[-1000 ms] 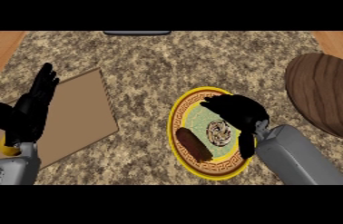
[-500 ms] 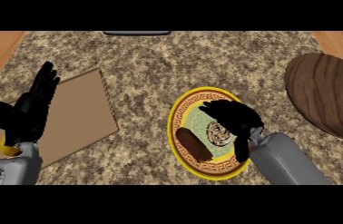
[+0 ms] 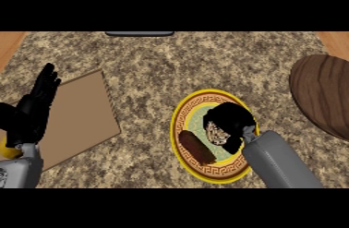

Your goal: Pick the cupcake from the plate and place it in the bowl

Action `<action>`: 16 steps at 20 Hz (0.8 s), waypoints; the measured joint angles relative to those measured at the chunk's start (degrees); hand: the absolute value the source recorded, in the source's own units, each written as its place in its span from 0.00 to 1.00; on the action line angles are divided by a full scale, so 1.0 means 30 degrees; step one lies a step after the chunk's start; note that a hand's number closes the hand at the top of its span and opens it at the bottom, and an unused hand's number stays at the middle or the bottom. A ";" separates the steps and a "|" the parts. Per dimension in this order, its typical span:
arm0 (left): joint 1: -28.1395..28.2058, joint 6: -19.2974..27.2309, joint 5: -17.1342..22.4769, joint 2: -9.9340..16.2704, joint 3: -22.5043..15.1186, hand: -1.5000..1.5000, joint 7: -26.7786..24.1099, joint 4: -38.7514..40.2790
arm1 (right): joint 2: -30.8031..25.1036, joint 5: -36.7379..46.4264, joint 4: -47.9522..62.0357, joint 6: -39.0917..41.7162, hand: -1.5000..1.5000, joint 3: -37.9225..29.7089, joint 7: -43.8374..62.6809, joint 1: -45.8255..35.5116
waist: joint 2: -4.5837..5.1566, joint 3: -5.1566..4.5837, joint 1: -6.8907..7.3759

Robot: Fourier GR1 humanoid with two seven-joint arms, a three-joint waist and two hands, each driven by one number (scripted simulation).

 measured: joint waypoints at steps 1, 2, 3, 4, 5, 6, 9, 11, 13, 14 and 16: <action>-0.0081 -0.0074 -0.0006 -0.0044 0.0068 0.50 -0.0203 0.0322 | 0.0164 0.0078 0.0334 -0.0049 1.00 -0.0115 -0.0257 -0.0265 | -0.0001 -0.0001 -0.0005; 0.0076 -0.0179 0.0060 -0.0020 0.0136 0.50 -0.0090 0.0078 | 0.0291 0.0210 0.0530 -0.0200 1.00 -0.0112 -0.0469 -0.0267 | -0.0017 -0.0012 0.0002; 0.0158 -0.0194 -0.0014 -0.0025 0.0100 0.50 0.0067 -0.0191 | 0.0520 0.0354 0.1070 -0.0468 1.00 -0.0215 -0.0685 -0.0513 | -0.0029 -0.0023 0.0015; 0.0176 -0.0273 0.0011 -0.0062 0.0214 0.50 -0.0276 0.0131 | 0.0487 0.0466 0.1300 -0.0870 1.00 -0.0233 -0.1180 -0.0438 | -0.0055 -0.0023 0.0022; 0.0224 -0.0327 0.0065 -0.0077 0.0282 0.50 -0.0210 0.0015 | 0.0639 0.0688 0.1714 -0.1290 1.00 -0.0252 -0.1430 -0.0519 | -0.0091 -0.0047 0.0027; 0.0265 -0.0138 -0.0168 -0.0282 0.0130 0.50 -0.0217 -0.0138 | 0.0723 0.0818 0.1865 -0.1433 1.00 -0.0338 -0.1615 -0.0561 | -0.0107 -0.0051 0.0021; 0.0405 -0.0170 -0.0266 -0.0465 0.0083 0.50 0.0167 -0.0677 | 0.1067 0.1162 0.2306 -0.1967 1.00 -0.0723 -0.2083 -0.0689 | -0.0107 -0.0042 0.0022; 0.0368 -0.0314 -0.0227 -0.0334 0.0340 0.50 0.0076 -0.0614 | 0.1201 0.1515 0.2555 -0.2807 1.00 -0.0984 -0.2329 -0.0771 | -0.0107 -0.0040 0.0025; 0.0382 -0.0414 -0.0256 -0.0264 0.0490 0.50 0.0049 -0.0530 | 0.1069 0.1798 0.1901 -0.3256 1.00 -0.1173 -0.2277 -0.0380 | -0.0086 -0.0036 -0.0024; 0.0339 -0.0362 -0.0286 -0.0358 0.0482 0.50 0.0011 -0.0427 | 0.1104 0.1846 0.1835 -0.3435 1.00 -0.1499 -0.1911 -0.0347 | -0.0062 -0.0025 -0.0048; 0.0209 -0.0363 -0.0255 -0.0372 0.0483 0.50 0.0220 -0.0449 | 0.1285 0.1866 0.1914 -0.4025 1.00 -0.2639 -0.0491 -0.0398 | -0.0020 0.0003 -0.0111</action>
